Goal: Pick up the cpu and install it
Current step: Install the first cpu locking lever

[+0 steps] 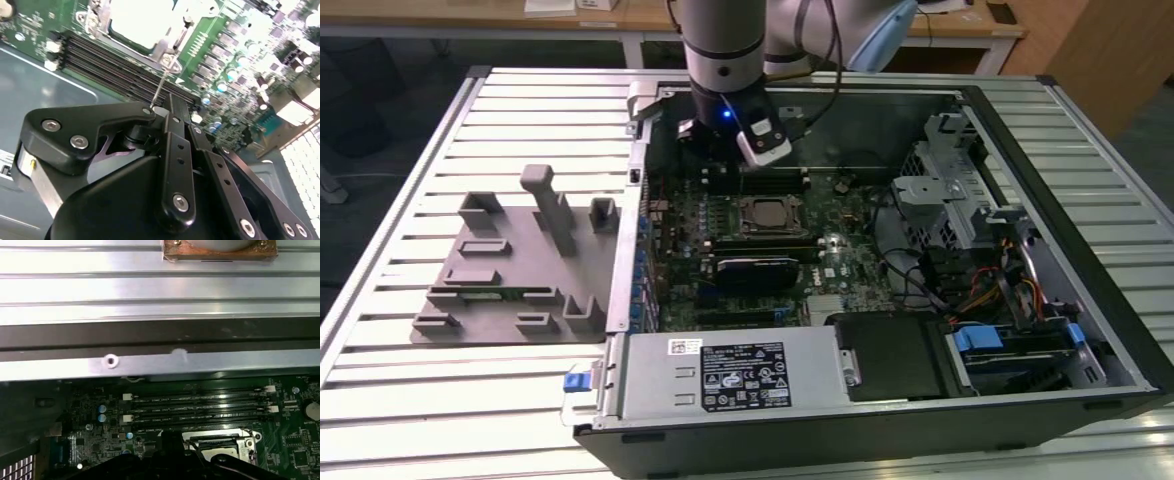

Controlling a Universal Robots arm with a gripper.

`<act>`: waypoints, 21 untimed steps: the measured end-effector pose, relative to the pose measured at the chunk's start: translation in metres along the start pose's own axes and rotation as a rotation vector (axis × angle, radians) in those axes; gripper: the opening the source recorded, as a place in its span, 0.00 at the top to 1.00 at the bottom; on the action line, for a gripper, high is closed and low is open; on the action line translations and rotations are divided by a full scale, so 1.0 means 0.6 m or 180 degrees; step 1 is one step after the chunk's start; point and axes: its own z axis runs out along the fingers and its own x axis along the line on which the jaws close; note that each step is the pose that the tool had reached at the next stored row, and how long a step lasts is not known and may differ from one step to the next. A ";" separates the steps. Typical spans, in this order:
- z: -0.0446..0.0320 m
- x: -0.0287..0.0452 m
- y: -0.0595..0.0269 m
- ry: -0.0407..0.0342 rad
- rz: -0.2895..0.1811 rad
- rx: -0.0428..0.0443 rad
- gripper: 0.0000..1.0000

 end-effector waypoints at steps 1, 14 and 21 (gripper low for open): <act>0.000 -0.004 0.000 0.0000 0.0000 0.0000 0.89; 0.004 -0.056 0.003 -0.0002 0.0008 0.0000 0.89; 0.006 -0.083 0.005 -0.0003 0.0015 0.0001 0.89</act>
